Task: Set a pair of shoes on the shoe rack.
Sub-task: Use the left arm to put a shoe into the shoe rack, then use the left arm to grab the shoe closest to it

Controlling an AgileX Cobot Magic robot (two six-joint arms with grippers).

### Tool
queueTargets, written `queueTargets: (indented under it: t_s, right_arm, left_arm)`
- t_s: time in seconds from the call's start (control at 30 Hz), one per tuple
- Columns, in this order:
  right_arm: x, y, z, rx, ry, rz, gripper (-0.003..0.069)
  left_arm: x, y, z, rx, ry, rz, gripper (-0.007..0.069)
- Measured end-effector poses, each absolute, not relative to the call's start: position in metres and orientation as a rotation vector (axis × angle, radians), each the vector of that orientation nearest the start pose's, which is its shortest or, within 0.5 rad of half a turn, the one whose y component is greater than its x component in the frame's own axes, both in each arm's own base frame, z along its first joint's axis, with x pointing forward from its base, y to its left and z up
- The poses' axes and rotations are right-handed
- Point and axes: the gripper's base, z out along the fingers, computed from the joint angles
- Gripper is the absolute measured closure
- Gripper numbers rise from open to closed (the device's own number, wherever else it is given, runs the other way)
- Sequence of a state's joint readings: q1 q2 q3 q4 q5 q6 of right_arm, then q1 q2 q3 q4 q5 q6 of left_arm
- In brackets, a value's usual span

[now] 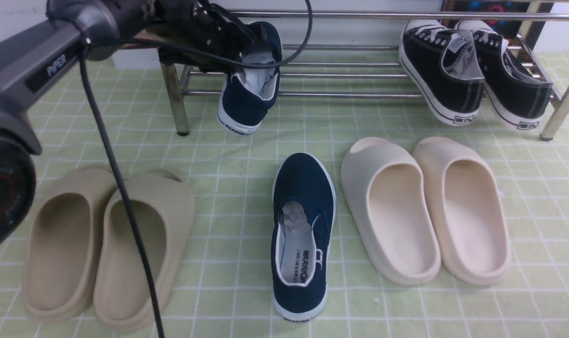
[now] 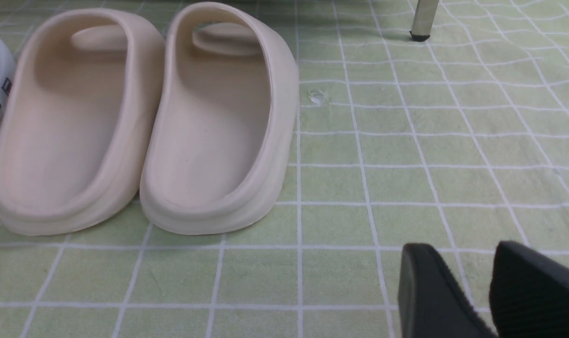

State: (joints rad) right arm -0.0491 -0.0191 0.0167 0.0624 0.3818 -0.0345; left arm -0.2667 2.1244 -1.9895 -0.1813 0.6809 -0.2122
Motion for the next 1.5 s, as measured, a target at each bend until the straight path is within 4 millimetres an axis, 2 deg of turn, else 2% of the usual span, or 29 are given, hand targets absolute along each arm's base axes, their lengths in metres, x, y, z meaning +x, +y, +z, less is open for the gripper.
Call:
queueTargets:
  t_s: [0.13,0.37,0.53,0.67,0.7,0.73,0.77,0.83,0.9,1.03,1.13,1.2,1.33,1.37,1.43,1.5]
  right_arm:
    - [0.052,0.0,0.174,0.051,1.862,0.004,0.0419]
    - [0.052,0.0,0.174,0.051,1.862,0.004,0.0419]
    - [0.052,0.0,0.174,0.051,1.862,0.004,0.0419]
    - [0.052,0.0,0.174,0.051,1.862,0.004,0.0419]
    - [0.052,0.0,0.174,0.051,1.862,0.004,0.0419]
    - [0.052,0.0,0.174,0.051,1.862,0.004,0.0419]
    - [0.052,0.0,0.174,0.051,1.862,0.004,0.0419]
    - [0.052,0.0,0.174,0.051,1.862,0.004,0.0419]
    - [0.052,0.0,0.174,0.051,1.862,0.004,0.0419]
    - [0.052,0.0,0.174,0.051,1.862,0.004,0.0419]
    - [0.052,0.0,0.174,0.051,1.862,0.004,0.0419]
    - [0.052,0.0,0.174,0.051,1.862,0.004,0.0419]
    - [0.052,0.0,0.174,0.051,1.862,0.004,0.0419]
    - [0.052,0.0,0.174,0.051,1.862,0.004,0.0419]
    - [0.052,0.0,0.174,0.051,1.862,0.004,0.0419]
    - [0.052,0.0,0.174,0.051,1.862,0.004,0.0419]
  left_arm:
    - [0.494,-0.144,0.282,-0.048,2.29,-0.448,0.0602]
    - [0.505,-0.145,0.277,-0.063,2.189,-0.455,0.0602]
    - [0.511,-0.142,0.272,-0.153,2.158,-0.506,0.0591]
    - [0.513,-0.141,0.27,-0.169,2.154,-0.511,0.0511]
    - [0.513,-0.141,0.27,-0.171,2.153,-0.512,0.0446]
    - [0.513,-0.141,0.27,-0.171,2.153,-0.512,0.0438]
    - [0.513,-0.141,0.27,-0.175,2.153,-0.516,0.0376]
    - [0.51,-0.14,0.275,-0.175,2.168,-0.518,0.0309]
    - [0.507,-0.14,0.279,-0.171,2.188,-0.518,0.0288]
    - [0.482,-0.134,0.307,-0.151,2.318,-0.507,0.0267]
    - [0.461,-0.13,0.325,-0.112,2.427,-0.489,0.0291]
    - [0.443,-0.133,0.335,-0.035,2.514,-0.468,0.0333]
    - [0.416,-0.149,0.337,0.211,2.671,-0.417,0.0433]
    - [0.415,-0.15,0.337,0.22,2.673,-0.416,0.0437]
    - [0.402,-0.159,0.333,0.29,2.713,-0.41,0.0473]
    - [0.389,-0.159,0.33,0.3,2.75,-0.406,0.0482]
